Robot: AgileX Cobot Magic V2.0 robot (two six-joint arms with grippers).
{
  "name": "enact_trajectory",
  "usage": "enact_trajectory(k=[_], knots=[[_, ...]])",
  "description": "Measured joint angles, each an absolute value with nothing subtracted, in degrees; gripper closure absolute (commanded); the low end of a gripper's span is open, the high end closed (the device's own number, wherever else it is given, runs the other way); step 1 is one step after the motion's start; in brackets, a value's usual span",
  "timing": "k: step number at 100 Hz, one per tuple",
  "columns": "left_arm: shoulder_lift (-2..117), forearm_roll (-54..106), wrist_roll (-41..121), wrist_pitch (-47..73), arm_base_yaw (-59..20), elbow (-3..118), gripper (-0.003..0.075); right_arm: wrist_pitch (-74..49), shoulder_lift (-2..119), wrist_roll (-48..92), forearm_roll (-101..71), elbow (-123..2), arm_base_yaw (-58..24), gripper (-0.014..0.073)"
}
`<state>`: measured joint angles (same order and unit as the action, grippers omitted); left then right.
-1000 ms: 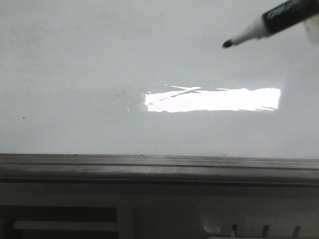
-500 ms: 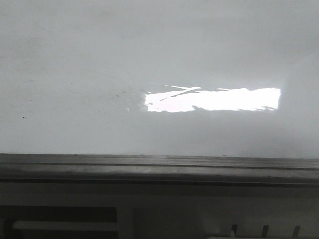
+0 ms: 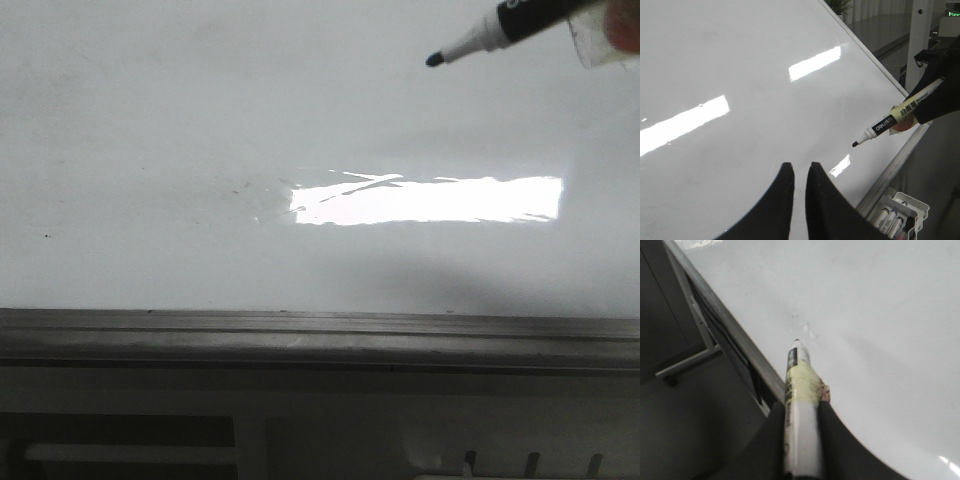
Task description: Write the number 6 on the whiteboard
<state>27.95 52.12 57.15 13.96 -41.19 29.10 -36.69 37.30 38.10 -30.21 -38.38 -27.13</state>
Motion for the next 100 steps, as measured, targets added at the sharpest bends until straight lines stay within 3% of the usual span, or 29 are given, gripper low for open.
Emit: enact_trajectory(k=[20,100], knots=[[27.95,52.5,57.15,13.22,-41.19,28.97,0.074,-34.09,42.33,37.98,-30.21,-38.38,-27.13,0.0647],[27.95,54.0,57.15,12.9,-41.19,28.97,0.0739,-24.74,49.48,37.98,-30.48,-38.34,-27.01,0.0647]])
